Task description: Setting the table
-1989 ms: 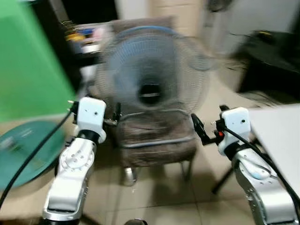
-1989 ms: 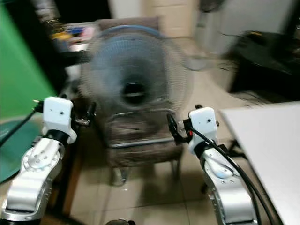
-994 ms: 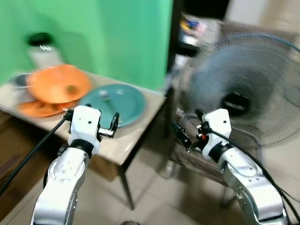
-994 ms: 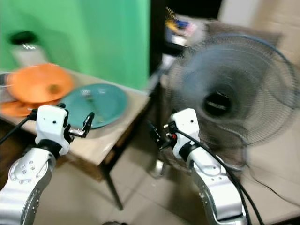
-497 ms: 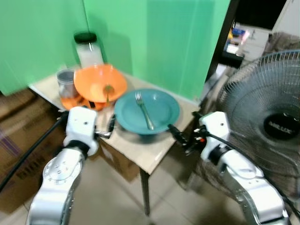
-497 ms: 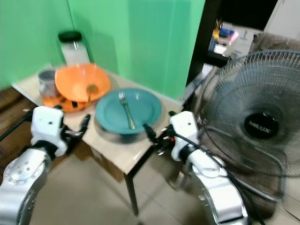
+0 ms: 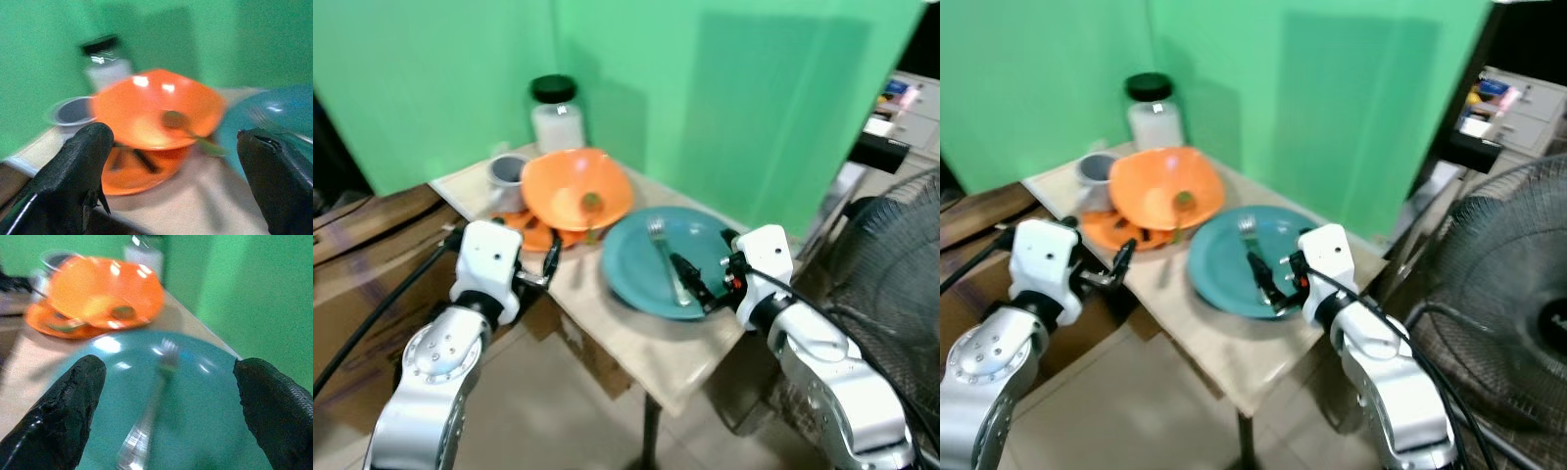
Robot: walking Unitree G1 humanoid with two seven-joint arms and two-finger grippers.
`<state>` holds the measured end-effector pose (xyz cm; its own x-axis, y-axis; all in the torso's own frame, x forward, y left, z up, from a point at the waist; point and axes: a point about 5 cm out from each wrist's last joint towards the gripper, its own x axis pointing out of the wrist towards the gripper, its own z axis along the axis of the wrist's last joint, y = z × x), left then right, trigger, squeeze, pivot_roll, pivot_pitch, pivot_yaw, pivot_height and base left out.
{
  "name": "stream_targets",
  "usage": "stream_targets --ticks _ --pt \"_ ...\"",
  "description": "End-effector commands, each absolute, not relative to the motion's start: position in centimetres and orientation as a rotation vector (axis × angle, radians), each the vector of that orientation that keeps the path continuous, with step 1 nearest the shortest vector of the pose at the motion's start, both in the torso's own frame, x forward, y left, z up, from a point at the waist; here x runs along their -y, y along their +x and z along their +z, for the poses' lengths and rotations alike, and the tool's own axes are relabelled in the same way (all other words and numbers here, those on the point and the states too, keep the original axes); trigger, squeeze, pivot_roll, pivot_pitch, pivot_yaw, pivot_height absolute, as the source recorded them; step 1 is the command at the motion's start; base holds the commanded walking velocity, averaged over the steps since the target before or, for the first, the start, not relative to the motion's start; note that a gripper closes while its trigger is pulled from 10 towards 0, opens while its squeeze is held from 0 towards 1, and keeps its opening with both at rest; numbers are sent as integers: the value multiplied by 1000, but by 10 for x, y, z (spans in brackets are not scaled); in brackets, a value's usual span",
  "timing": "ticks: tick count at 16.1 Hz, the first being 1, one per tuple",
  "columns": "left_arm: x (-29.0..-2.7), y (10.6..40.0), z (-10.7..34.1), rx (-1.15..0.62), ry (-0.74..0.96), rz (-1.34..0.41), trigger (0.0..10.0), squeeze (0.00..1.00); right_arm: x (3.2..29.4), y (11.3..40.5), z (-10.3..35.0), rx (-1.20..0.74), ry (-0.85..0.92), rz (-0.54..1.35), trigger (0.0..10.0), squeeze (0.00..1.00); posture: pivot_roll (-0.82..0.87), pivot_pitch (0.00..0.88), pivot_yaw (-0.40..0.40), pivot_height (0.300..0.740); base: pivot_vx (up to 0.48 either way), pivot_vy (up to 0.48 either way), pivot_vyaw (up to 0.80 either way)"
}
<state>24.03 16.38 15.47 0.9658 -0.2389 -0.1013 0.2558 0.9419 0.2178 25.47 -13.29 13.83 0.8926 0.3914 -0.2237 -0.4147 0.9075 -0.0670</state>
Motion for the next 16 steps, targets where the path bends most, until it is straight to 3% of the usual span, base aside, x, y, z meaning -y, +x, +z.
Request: stream_targets --ticks 1,5,6,7,11,12,13,16 --pt "-161 239 153 -100 255 -333 10000 0 135 262 136 -279 -90 377 10000 0 142 0 71 740 0 0 0" --pt "-150 233 146 -160 273 -509 10000 0 128 282 136 -334 -99 356 10000 0 136 0 69 740 0 0 0" --pt "-148 233 142 -194 287 -560 10000 0 122 294 133 -377 -114 358 10000 306 126 0 74 740 0 0 0" --pt "-146 232 140 -217 286 -599 10000 0 115 304 131 -416 -126 373 10000 1000 125 0 73 740 0 0 0" --pt "-154 226 135 -274 308 -608 10000 0 96 334 129 -463 -141 376 10000 1000 137 0 59 740 0 0 0" --pt "-159 225 135 -286 317 -603 10000 0 90 345 126 -491 -149 358 10000 961 141 0 54 740 0 0 0" --pt "-161 225 135 -288 328 -592 10000 0 88 347 125 -498 -158 358 10000 0 145 0 52 740 0 0 0" --pt "-162 221 136 -294 324 -597 10000 0 77 357 112 -608 -136 326 10000 0 159 0 42 740 0 0 0"
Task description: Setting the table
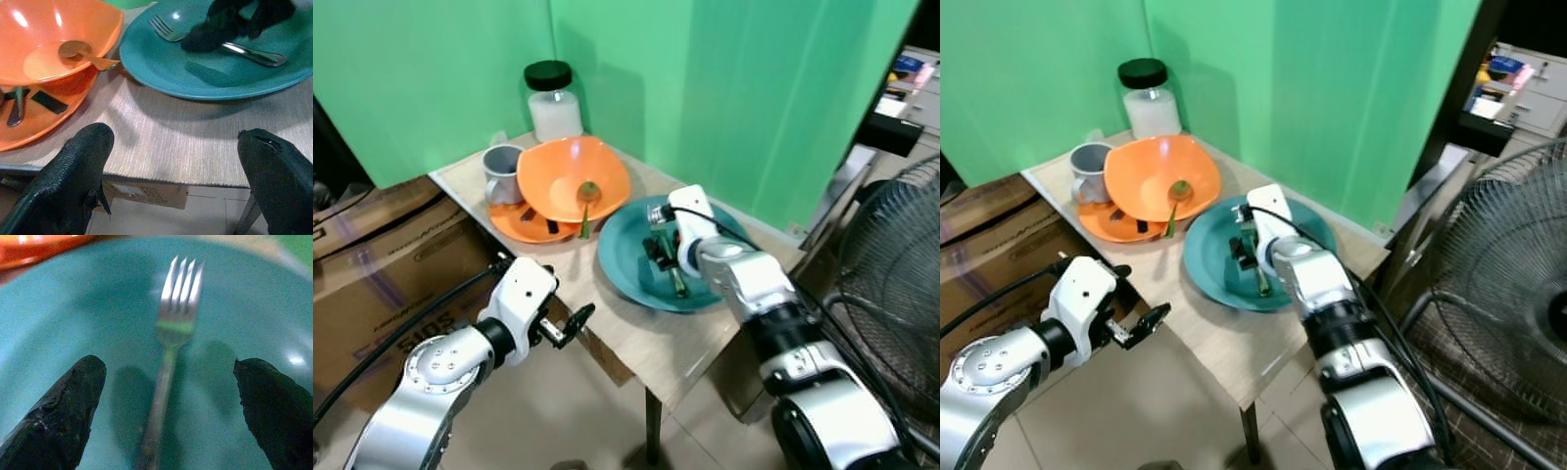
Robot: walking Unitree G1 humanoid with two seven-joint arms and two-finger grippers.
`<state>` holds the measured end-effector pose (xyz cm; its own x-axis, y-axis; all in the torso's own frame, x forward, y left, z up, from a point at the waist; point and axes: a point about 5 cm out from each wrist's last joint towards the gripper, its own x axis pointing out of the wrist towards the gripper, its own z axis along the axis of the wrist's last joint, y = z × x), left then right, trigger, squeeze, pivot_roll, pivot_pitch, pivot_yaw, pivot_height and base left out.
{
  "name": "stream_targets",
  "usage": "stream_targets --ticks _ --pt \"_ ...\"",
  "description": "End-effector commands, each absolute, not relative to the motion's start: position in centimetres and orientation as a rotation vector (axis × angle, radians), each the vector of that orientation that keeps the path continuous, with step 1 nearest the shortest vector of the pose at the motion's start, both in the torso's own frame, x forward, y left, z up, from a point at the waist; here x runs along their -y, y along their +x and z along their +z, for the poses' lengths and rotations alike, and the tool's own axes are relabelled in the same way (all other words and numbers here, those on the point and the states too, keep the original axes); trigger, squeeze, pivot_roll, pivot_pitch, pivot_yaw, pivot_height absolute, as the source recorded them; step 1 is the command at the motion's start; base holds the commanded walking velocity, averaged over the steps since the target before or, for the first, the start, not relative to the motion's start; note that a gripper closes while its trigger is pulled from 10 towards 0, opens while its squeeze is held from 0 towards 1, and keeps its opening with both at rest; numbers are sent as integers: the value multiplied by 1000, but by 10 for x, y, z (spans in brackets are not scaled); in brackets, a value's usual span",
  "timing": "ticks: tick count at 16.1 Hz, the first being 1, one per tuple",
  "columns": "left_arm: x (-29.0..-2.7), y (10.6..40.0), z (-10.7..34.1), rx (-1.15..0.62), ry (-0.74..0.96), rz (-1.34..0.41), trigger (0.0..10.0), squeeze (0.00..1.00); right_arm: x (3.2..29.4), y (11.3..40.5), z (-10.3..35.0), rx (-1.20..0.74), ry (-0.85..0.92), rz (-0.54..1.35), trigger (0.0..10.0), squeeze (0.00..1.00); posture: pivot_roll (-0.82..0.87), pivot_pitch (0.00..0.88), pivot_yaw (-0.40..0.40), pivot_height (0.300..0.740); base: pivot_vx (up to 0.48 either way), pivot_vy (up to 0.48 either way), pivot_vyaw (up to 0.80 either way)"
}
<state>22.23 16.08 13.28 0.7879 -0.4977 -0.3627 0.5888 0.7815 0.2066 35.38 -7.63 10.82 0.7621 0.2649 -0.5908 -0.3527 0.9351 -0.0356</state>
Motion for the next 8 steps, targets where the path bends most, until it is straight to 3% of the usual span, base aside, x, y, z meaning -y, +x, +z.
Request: stream_targets --ticks 1,2,3,4,5,7,8 --pt "-161 220 136 -294 330 -599 10000 0 76 357 109 -631 -123 317 10000 0 159 0 41 740 0 0 0" --pt "-160 219 135 -297 331 -606 10000 0 75 357 106 -648 -122 316 10000 0 158 0 44 740 0 0 0" --pt "-160 218 134 -301 333 -613 10000 0 74 356 102 -666 -118 309 5137 0 156 0 46 740 0 0 0" --pt "-160 218 134 -302 335 -615 10000 0 74 357 100 -673 -118 303 5137 0 155 0 47 740 0 0 0" --pt "-160 218 134 -303 338 -619 10000 0 74 358 97 -680 -106 280 2745 0 152 0 50 740 0 0 0" --pt "-159 219 134 -304 341 -624 10000 0 75 359 96 -689 -84 262 2157 0 151 0 52 740 0 0 0" --pt "-158 219 134 -307 341 -639 10000 0 77 360 95 -695 -74 246 902 0 145 0 58 740 0 0 0"
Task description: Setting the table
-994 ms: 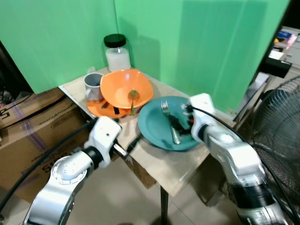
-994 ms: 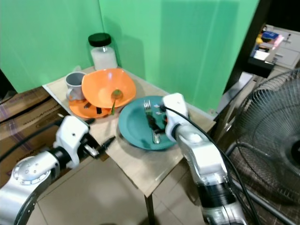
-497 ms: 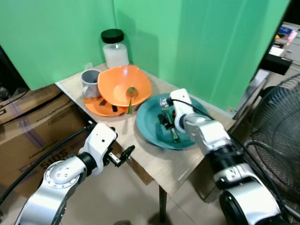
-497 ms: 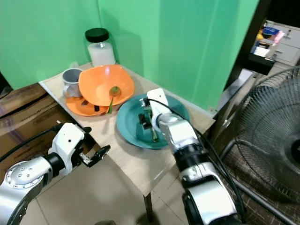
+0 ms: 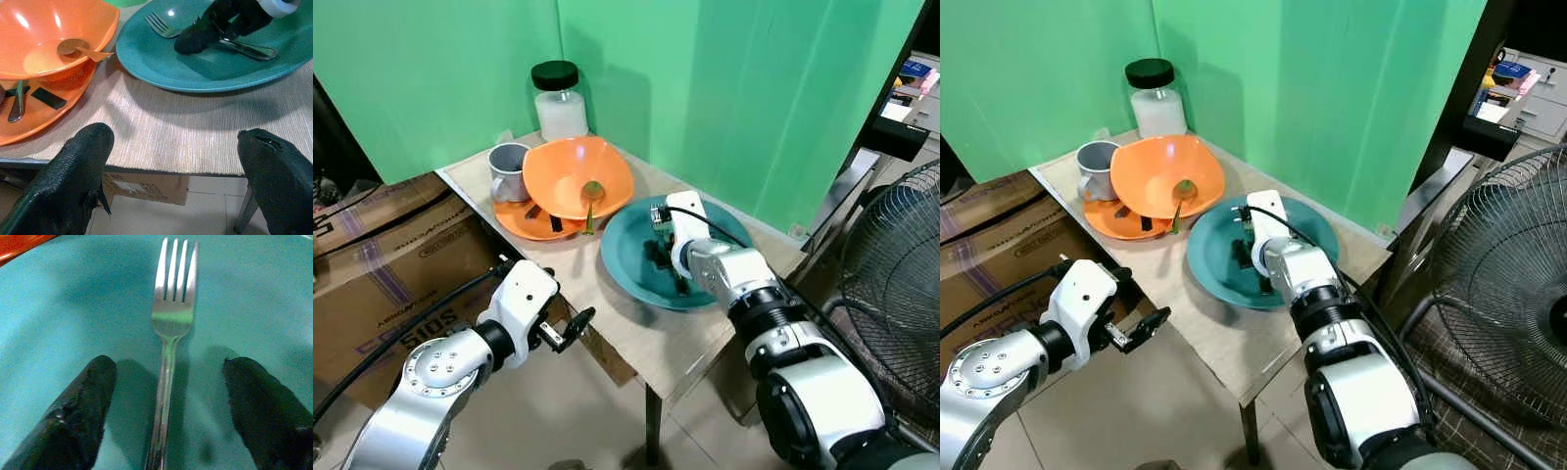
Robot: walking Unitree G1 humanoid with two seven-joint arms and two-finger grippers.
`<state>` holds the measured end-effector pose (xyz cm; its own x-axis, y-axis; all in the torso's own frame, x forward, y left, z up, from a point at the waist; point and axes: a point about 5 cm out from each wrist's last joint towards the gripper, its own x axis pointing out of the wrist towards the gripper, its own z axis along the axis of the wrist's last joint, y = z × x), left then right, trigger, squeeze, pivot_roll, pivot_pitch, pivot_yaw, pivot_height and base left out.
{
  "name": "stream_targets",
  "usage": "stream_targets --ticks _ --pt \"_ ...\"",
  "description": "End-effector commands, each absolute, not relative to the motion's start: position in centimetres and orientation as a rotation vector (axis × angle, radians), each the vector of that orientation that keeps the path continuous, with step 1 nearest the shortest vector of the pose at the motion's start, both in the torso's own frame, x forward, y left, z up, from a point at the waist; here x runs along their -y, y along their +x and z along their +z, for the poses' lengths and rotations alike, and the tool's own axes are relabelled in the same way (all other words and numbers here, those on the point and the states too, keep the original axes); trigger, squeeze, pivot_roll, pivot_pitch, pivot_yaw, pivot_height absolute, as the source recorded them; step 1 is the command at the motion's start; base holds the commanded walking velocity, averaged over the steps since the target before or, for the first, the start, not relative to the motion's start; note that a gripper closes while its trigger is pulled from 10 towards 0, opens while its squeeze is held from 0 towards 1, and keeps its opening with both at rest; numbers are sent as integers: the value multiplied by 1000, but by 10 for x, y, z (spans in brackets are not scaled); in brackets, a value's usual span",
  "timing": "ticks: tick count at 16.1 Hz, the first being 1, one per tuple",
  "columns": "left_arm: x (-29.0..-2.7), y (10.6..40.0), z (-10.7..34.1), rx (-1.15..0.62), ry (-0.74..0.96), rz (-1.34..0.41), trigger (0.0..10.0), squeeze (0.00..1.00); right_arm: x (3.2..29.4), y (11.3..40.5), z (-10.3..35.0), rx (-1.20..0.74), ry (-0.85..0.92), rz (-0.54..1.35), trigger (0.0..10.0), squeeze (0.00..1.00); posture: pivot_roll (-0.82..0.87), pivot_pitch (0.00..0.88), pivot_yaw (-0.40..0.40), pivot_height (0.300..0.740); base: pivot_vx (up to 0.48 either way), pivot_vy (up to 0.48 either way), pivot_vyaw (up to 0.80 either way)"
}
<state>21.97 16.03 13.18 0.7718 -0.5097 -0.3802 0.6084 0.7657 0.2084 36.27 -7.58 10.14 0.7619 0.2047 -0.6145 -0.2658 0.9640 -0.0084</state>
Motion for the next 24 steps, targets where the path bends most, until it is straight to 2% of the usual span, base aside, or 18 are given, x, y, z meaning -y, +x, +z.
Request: stream_targets --ticks 1,19,24 --pt "-158 219 134 -307 342 -642 10000 0 78 361 95 -696 -72 245 0 0 145 0 58 740 0 0 0" --pt "-153 224 135 -291 354 -668 10000 0 76 368 106 -665 17 267 0 0 135 0 64 740 0 0 0" --pt "-151 230 136 -275 363 -689 10000 0 78 367 112 -643 38 287 0 0 104 0 93 740 0 0 0"
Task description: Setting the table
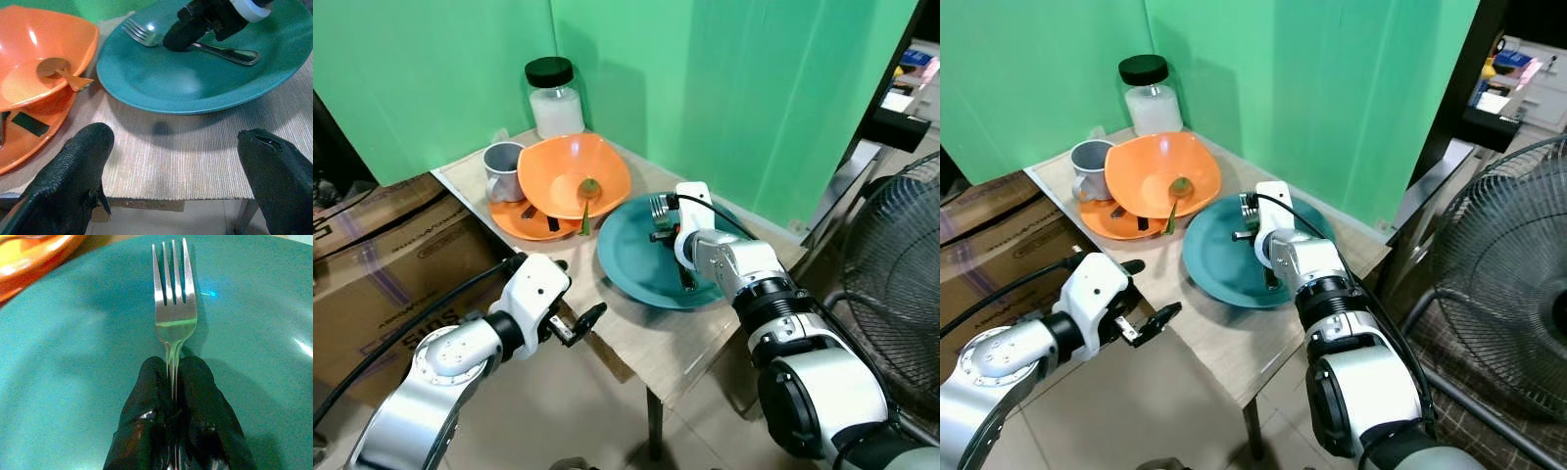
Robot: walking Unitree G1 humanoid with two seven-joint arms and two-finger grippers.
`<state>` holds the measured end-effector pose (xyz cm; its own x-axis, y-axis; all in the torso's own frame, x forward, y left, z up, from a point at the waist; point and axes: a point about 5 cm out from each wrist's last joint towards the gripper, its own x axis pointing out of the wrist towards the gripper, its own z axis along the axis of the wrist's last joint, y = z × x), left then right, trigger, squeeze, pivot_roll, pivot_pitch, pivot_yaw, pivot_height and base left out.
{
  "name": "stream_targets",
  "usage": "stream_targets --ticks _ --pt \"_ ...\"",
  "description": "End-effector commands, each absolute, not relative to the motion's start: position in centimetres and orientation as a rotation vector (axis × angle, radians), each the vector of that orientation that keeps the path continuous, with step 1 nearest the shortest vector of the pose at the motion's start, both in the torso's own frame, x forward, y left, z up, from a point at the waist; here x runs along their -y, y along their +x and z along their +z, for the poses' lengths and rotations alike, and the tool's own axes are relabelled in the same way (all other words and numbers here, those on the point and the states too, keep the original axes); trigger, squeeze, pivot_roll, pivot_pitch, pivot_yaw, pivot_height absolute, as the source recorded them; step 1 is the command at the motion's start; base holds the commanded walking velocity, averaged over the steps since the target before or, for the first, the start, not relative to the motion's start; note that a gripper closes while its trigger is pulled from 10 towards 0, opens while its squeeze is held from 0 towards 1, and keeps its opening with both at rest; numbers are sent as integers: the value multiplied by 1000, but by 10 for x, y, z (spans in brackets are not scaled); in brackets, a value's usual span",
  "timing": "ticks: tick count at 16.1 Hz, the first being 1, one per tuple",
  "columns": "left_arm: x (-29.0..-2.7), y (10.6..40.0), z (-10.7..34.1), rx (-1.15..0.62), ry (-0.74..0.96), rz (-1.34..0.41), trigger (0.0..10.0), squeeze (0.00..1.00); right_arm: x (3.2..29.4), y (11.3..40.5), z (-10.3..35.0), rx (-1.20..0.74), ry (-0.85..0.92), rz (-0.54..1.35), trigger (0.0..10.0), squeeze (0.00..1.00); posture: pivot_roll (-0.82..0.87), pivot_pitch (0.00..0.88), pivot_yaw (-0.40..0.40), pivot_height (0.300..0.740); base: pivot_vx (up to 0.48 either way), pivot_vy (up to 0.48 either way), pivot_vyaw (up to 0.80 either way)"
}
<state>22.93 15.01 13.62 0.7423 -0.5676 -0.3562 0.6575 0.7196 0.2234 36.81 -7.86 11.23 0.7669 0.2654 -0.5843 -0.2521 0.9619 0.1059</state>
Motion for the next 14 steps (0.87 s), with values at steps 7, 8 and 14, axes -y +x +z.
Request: stream_targets --ticks 7,8,14 --pt "-145 241 149 -202 283 -672 10000 0 113 356 149 -467 98 293 0 0 94 0 95 740 0 0 0" --pt "-141 241 150 -189 267 -668 10000 0 128 345 166 -342 107 299 0 0 92 0 100 740 0 0 0" --pt "-133 247 158 -53 301 -492 10000 0 164 274 219 121 29 265 10000 0 87 0 74 740 0 0 0"
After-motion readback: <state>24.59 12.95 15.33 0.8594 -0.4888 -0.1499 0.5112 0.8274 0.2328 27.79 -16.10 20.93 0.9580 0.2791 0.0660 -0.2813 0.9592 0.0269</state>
